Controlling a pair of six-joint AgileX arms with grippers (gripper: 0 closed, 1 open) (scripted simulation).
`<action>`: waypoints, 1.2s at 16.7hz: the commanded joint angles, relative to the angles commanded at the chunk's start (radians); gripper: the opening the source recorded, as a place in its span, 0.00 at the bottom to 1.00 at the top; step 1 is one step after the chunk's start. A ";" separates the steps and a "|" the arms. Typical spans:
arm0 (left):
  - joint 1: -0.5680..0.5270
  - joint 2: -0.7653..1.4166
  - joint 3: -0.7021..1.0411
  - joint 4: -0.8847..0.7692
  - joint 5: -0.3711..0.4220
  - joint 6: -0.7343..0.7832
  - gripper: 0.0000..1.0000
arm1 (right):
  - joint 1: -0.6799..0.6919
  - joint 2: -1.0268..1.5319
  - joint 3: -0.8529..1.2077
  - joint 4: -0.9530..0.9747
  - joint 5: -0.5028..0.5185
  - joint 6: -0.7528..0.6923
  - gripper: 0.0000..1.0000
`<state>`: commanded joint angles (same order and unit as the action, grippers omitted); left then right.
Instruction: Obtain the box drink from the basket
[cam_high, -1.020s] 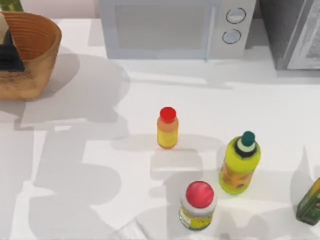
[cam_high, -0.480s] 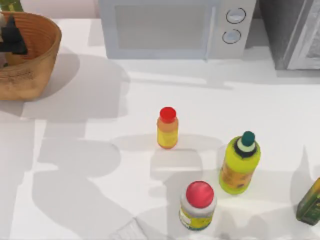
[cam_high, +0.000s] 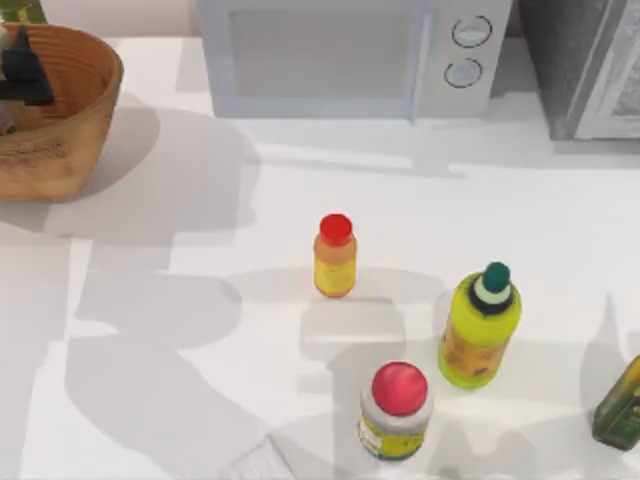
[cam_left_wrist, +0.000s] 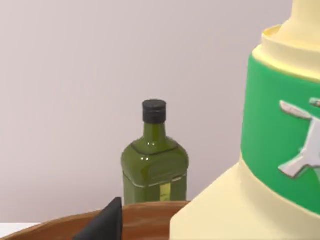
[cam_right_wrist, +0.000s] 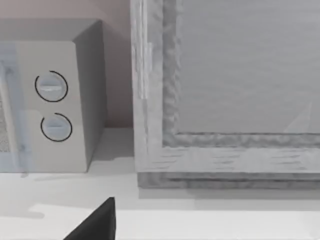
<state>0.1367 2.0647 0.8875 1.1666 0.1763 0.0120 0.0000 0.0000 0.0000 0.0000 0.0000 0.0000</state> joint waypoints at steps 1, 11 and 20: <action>0.000 0.000 0.000 0.000 0.000 0.000 0.77 | 0.000 0.000 0.000 0.000 0.000 0.000 1.00; 0.000 0.000 0.000 0.000 0.000 0.000 0.02 | 0.000 0.000 0.000 0.000 0.000 0.000 1.00; 0.006 -0.024 -0.001 -0.002 0.001 0.003 0.00 | 0.000 0.000 0.000 0.000 0.000 0.000 1.00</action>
<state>0.1432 2.0412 0.8864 1.1647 0.1769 0.0150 0.0000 0.0000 0.0000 0.0000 0.0000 0.0000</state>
